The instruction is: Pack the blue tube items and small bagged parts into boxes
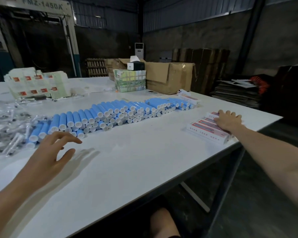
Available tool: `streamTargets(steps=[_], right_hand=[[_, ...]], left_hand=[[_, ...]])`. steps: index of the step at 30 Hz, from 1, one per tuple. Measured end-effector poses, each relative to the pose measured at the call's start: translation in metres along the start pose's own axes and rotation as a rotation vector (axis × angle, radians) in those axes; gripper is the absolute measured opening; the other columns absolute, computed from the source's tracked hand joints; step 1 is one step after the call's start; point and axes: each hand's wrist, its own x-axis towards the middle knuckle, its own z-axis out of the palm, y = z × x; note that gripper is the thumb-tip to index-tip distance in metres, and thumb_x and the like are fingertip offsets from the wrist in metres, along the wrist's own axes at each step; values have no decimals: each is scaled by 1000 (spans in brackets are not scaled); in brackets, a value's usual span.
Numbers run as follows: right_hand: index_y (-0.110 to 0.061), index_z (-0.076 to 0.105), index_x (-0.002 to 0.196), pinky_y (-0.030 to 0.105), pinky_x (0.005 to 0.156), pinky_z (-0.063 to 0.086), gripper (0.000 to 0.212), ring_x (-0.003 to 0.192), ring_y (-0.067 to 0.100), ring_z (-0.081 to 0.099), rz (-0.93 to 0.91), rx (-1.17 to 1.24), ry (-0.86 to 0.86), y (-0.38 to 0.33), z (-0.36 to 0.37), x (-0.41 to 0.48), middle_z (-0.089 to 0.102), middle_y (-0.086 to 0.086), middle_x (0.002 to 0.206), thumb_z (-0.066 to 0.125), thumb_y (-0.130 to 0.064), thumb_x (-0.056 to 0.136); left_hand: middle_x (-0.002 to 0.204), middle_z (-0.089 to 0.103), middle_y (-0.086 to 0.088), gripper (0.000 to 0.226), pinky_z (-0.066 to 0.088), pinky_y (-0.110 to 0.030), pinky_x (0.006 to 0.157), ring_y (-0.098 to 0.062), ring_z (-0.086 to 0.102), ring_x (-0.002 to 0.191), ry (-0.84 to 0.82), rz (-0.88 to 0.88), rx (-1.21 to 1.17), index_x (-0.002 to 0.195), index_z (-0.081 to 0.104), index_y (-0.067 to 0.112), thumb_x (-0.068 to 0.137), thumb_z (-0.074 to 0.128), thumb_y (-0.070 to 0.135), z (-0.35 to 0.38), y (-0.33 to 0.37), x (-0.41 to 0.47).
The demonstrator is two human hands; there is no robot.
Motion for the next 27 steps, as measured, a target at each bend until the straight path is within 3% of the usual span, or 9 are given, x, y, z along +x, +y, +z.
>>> streamTargets(steps=[4,8,14,17,21,27], right_hand=[[-14,38,152,57,123,22,51,145,40,38,-6,-89,40,-10,3,-3,40,20,158,39,-43,109],[-8,48,143,53,117,34,46,134,36,46,-126,-94,258,-47,0,-12,49,20,146,42,-39,109],[-5,61,115,46,94,43,27,109,34,59,-401,179,477,-160,-19,-52,66,17,116,40,-21,108],[-5,62,105,43,85,47,27,97,30,60,-534,409,554,-222,-25,-91,67,13,101,39,-20,109],[-5,61,96,39,69,44,26,79,25,55,-754,680,568,-302,-35,-155,63,8,84,45,-20,109],[-11,52,88,40,62,41,23,77,26,52,-1025,869,388,-398,-40,-251,59,6,81,47,-21,108]], left_hand=[[130,56,11,29,54,-49,93,-16,50,121,-14,-41,12,122,69,40,99,63,25,-2,5,-1],[130,58,7,30,55,-54,94,-21,51,123,-37,-57,30,122,71,33,99,69,13,-2,11,-1],[127,59,10,29,54,-51,94,-17,54,117,-38,-87,29,122,70,34,102,68,14,-5,13,-3],[124,62,14,28,54,-46,91,-9,55,112,-29,-106,35,121,69,36,103,67,15,-7,14,-6],[118,68,18,24,54,-39,92,-3,62,111,-5,-165,25,118,70,34,105,66,14,-12,20,-7],[107,73,9,21,53,-33,83,-9,65,91,-15,-310,164,115,74,25,105,63,11,-35,22,-3]])
